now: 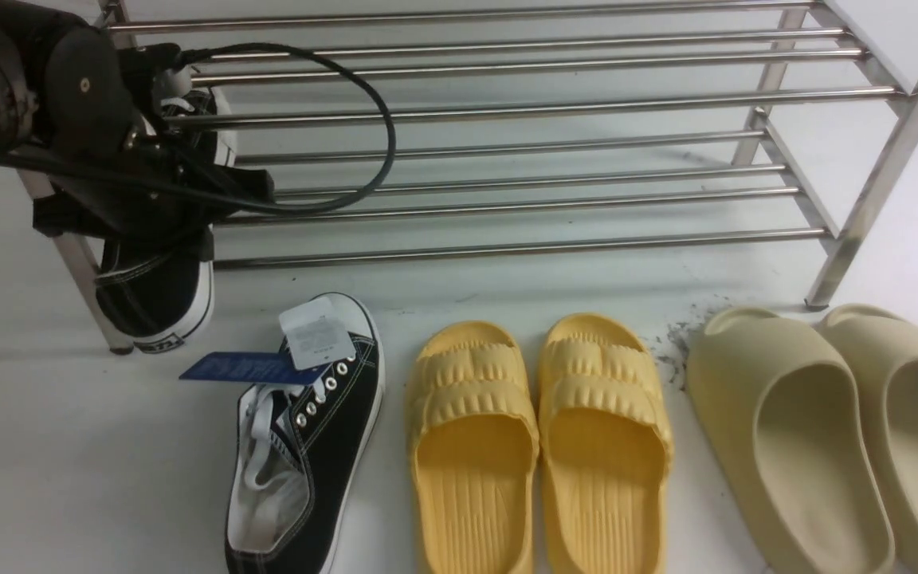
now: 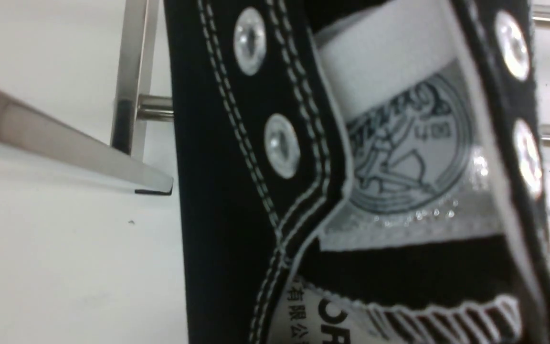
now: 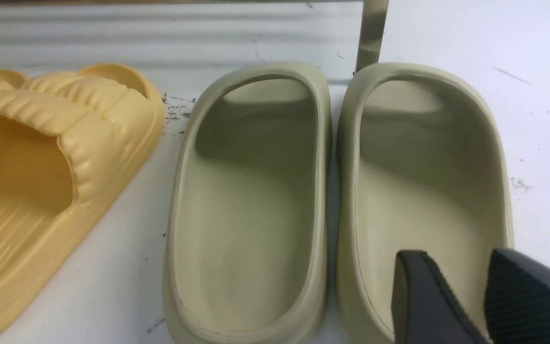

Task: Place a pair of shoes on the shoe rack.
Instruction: Use the left arm to put a shoe into the shoe rack

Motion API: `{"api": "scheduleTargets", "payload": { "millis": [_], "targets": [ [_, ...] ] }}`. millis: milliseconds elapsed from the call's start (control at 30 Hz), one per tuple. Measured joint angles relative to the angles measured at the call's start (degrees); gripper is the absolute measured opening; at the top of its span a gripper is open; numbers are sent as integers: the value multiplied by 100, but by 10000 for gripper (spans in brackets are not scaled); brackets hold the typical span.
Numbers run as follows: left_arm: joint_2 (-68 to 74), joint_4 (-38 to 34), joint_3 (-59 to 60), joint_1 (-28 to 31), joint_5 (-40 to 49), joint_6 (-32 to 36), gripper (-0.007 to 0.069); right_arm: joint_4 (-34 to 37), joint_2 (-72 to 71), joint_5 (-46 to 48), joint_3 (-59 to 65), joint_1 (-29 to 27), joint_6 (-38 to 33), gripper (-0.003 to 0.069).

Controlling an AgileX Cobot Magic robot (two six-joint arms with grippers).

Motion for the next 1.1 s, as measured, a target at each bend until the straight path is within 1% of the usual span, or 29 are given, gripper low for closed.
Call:
{"api": "scheduleTargets", "payload": {
  "millis": [300, 1100],
  "targets": [
    [271, -23, -29, 0, -20, 132, -3, 0, 0, 0, 0, 0, 0, 239],
    [277, 5, -48, 0, -90, 139, -3, 0, 0, 0, 0, 0, 0, 239]
  ]
}}
